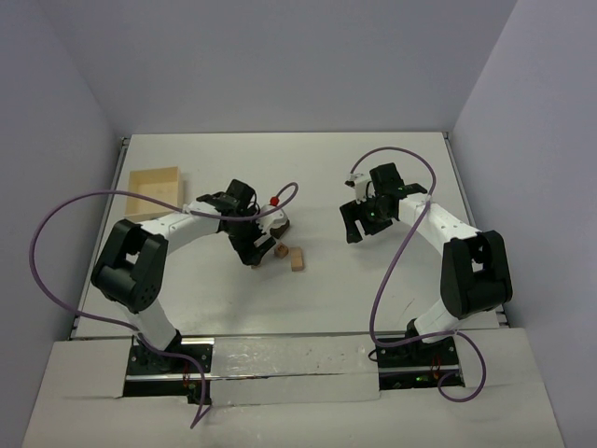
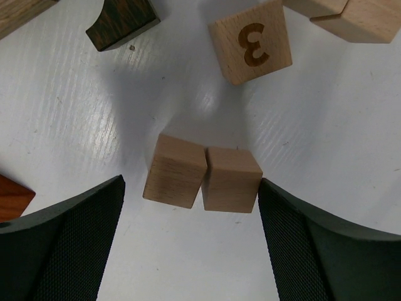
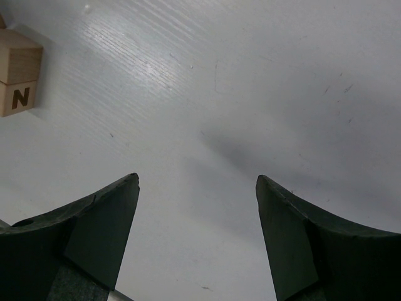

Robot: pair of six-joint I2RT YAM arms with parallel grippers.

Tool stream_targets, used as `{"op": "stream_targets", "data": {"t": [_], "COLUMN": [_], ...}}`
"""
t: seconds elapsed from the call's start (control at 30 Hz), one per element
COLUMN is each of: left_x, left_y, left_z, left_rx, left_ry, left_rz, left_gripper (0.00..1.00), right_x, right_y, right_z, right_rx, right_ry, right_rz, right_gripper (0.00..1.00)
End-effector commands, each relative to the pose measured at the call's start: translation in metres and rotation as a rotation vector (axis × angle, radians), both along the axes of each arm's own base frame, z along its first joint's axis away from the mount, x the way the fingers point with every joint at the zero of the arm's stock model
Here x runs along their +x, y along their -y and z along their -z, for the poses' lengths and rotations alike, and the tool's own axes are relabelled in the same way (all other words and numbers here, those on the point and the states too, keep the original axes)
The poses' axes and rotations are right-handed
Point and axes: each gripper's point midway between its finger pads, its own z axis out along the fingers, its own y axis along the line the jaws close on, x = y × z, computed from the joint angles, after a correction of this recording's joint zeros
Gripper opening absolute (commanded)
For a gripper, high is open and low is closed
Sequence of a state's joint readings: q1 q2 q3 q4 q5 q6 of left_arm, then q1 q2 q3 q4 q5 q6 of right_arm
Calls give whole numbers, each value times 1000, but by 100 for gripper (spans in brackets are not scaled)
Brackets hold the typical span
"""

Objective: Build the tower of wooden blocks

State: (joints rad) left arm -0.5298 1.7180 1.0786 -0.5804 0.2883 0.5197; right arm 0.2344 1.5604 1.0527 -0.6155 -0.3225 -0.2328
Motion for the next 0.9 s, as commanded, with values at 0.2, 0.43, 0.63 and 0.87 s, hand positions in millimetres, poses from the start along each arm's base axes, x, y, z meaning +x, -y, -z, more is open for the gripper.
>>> {"op": "stream_targets", "data": {"t": [0.2,0.43,0.63,0.87], "left_x": [8,6,9,4], "left_y": [1,1,9,58], "left_z": [2,0,-22,-92], "left_rx": [13,10,-24,-122], "left_ry": [45,42,51,69], "left_rz": [35,37,30,13], "left_gripper": [77,63,44,36], "right_x": [8,9,8,7], "right_y": [1,1,1,0], "right_z": [-10,-11,-11,-11], "right_rx": [10,12,13,22], "right_ry": [37,38,39,38], "right_rz": [23,27,28,36], "right_gripper": [82,82,82,82]}}
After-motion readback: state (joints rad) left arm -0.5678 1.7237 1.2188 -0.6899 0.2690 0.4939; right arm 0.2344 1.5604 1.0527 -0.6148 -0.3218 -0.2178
